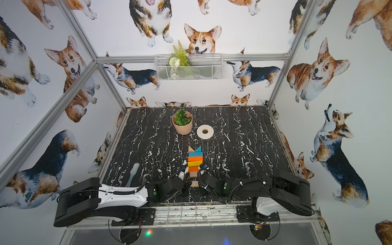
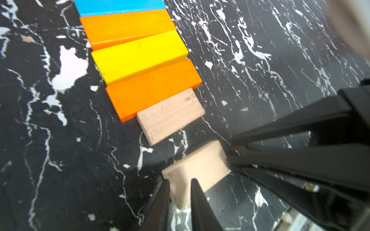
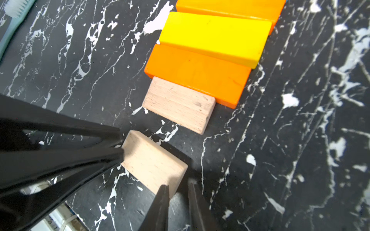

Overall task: Assemble a carrot with building blocks
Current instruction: Assemble the building block at the center of the board.

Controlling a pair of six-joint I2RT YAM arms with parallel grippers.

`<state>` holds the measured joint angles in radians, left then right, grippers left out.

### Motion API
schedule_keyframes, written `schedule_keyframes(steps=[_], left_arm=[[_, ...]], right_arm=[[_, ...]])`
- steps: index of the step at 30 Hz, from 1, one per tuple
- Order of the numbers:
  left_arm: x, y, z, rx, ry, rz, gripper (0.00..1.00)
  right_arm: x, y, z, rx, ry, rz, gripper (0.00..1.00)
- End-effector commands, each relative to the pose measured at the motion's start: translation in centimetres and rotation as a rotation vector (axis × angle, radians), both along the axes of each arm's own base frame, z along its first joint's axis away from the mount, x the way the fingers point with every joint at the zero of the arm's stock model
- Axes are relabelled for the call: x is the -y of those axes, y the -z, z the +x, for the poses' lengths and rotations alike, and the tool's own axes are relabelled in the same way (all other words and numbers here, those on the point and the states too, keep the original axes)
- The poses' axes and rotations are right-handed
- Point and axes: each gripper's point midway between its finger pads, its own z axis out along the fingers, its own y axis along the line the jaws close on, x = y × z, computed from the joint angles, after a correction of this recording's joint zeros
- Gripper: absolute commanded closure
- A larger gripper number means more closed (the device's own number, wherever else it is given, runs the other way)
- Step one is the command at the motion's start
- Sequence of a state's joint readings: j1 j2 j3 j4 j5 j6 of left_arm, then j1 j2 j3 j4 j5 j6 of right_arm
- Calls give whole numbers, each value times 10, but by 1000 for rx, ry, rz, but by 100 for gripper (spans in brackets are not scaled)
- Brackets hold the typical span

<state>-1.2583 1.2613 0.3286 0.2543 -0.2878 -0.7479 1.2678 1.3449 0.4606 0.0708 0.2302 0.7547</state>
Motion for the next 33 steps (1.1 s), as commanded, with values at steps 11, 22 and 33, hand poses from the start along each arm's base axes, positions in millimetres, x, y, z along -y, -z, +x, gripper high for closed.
schedule_keyframes(steps=[11,22,33], left_arm=[[2,12,-4,-12,-11,20,78],[6,8,-1,5,-7,25,78],[11,6,0,13,-3,25,78]], right_arm=[[-9,14,-4,-54,-1,-1,73],[-11,7,3,-19,-17,-19,72],[-10,12,9,-22,-7,-26,72]])
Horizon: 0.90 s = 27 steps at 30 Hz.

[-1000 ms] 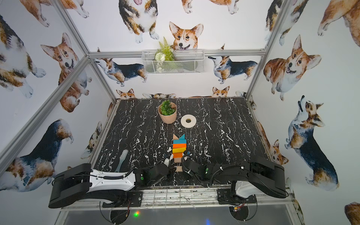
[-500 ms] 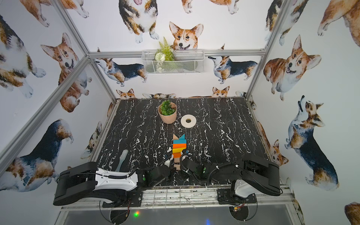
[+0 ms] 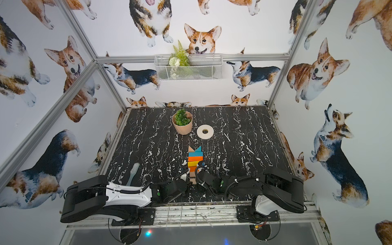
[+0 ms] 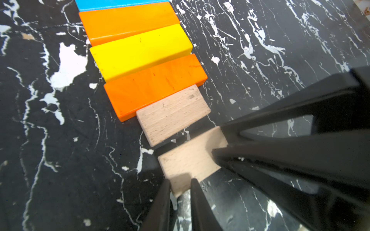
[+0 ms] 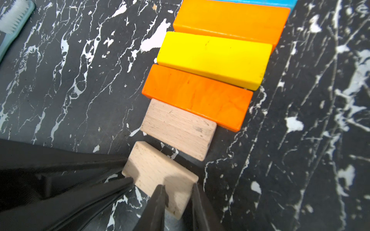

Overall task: Assemble a carrot with building blocks
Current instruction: Assemble the building block at the center of the board.

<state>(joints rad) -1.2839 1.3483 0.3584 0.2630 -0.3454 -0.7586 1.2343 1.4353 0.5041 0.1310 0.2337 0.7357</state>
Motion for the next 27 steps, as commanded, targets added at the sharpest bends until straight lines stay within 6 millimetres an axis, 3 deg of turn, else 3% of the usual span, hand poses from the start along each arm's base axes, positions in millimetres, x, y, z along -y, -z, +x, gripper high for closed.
schedule_keyframes(steps=[1,27], left_arm=[[8,-5,-2,-4,21,-26,78],[11,-6,8,30,7,6,79]], right_arm=[[2,9,-7,-37,-29,-28,73],[4,9,-4,-29,-20,-38,73]])
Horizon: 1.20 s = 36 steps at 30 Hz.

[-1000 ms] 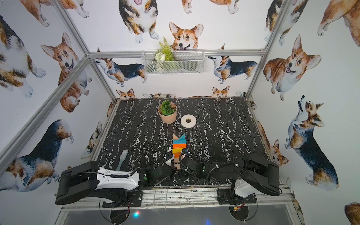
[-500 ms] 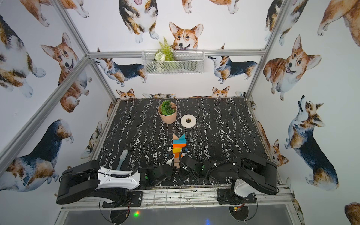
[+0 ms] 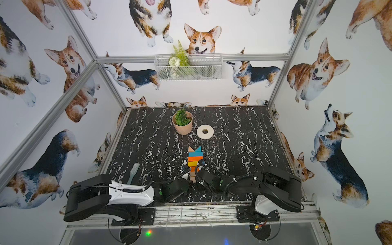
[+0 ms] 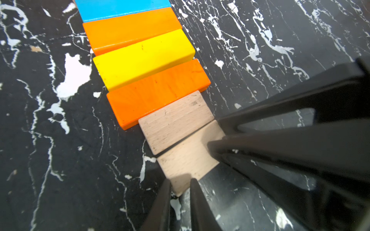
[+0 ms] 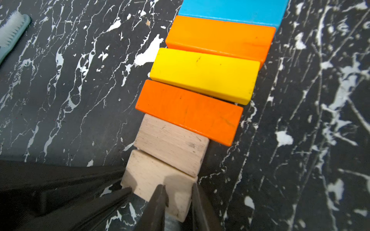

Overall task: Assemble a carrot with building blocks
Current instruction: Assemble the building block at the center of the board.

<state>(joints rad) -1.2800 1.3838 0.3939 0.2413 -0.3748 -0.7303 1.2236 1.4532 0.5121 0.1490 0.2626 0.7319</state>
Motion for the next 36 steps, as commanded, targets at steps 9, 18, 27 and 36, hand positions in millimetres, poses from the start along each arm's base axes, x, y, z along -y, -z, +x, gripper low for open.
schedule_keyframes(steps=[9,18,27,36], left_arm=[[0,-7,6,21,-18,3,79],[0,-9,9,26,-25,1,79],[-2,-13,9,33,-30,-4,79],[-17,-27,11,69,-53,-2,79]], right_arm=[[5,9,-12,-54,-42,-35,70],[7,7,-11,-50,-29,-35,62],[11,6,-10,-40,-20,-41,59],[15,-6,-13,-36,-22,-16,47]])
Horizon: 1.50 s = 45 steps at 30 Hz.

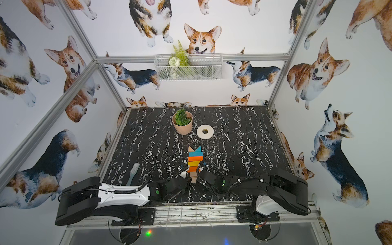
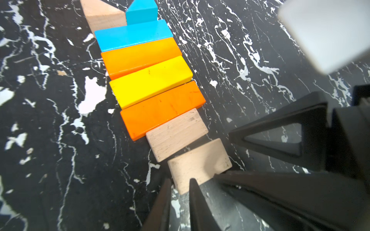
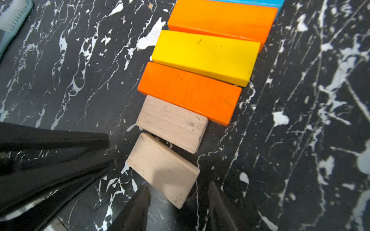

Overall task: Assemble a carrot with building blocks
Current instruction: Assemble the building block at the center of the board.

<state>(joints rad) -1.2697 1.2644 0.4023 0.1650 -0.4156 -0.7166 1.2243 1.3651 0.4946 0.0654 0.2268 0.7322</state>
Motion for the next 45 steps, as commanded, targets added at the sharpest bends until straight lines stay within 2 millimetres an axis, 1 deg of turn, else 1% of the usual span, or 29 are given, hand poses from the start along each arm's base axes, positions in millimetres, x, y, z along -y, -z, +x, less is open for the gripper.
schedule_keyframes(steps=[1,5,8,10,11,14,17,20,28,37,45], left_arm=[[-13,-1,3,23,-28,31,79],[-24,-7,3,34,-43,30,79],[-31,-10,2,41,-51,24,79],[-35,-12,2,47,-56,18,79],[-36,-13,2,50,-58,18,79],[-39,-14,1,50,-58,12,79],[-39,-14,0,50,-59,6,79],[-39,-13,0,47,-57,9,79],[-37,-10,-1,42,-51,3,79],[-39,-8,-1,41,-54,1,79],[-40,-7,-2,38,-54,-2,79]], right_arm=[[5,-1,-4,-7,-1,-6,48],[8,-5,-9,-5,-4,7,54],[8,-1,-17,-25,-22,1,61],[10,4,-21,-38,-26,-13,68],[11,6,-21,-39,-24,-18,69],[15,12,-21,-39,-13,-30,68],[16,14,-19,-27,-11,-41,65],[14,15,-18,-21,-19,-51,63],[3,25,-15,-34,-32,-52,63],[0,26,-12,-34,-31,-51,64],[4,25,-12,-27,-26,-65,64]])
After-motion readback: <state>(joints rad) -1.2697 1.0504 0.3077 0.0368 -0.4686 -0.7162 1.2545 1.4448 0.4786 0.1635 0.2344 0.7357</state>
